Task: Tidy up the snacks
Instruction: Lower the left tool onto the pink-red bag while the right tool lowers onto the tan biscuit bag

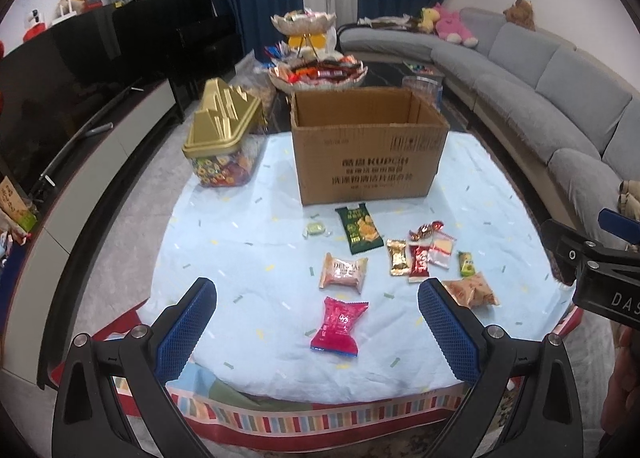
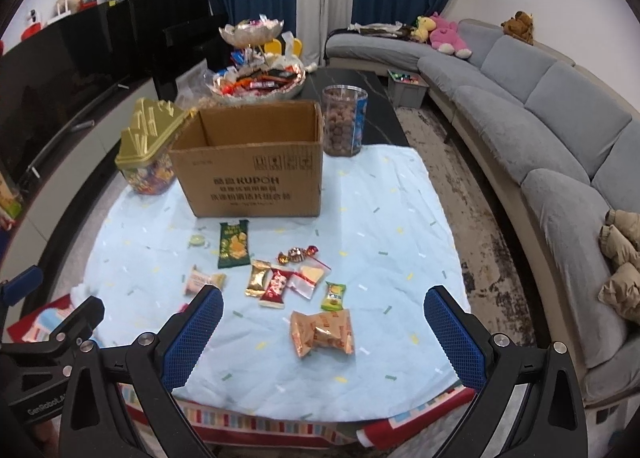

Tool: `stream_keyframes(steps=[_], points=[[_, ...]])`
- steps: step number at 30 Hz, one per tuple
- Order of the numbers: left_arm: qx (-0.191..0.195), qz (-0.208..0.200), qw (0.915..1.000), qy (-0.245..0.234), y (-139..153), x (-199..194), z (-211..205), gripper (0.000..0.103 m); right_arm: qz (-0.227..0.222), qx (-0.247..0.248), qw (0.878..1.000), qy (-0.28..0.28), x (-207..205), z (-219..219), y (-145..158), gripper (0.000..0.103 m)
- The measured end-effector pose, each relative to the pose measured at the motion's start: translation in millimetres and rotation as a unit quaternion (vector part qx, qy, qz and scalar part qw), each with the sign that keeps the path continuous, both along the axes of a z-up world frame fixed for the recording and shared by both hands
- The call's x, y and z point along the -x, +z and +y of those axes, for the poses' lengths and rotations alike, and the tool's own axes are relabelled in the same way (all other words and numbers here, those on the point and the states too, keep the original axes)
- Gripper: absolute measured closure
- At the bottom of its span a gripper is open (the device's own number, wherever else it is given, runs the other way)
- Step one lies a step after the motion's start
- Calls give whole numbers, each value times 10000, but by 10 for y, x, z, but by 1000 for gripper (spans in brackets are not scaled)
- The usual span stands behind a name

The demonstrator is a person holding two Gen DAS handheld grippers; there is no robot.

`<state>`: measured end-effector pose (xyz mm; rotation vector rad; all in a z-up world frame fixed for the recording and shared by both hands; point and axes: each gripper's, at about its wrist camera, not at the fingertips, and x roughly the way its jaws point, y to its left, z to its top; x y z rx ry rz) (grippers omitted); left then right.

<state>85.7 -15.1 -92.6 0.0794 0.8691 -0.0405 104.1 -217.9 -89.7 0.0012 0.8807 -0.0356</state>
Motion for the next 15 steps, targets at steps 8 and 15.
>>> stream_keyframes(steps=[8,15], points=[[-149,382,9991,-93,-439,-296,-74,0,434,74,9989,137,-259,27,-446,1],[-233,774,9966,-166,-815,-477,-117,0,868,64,9961,124,-440,19,-830,1]])
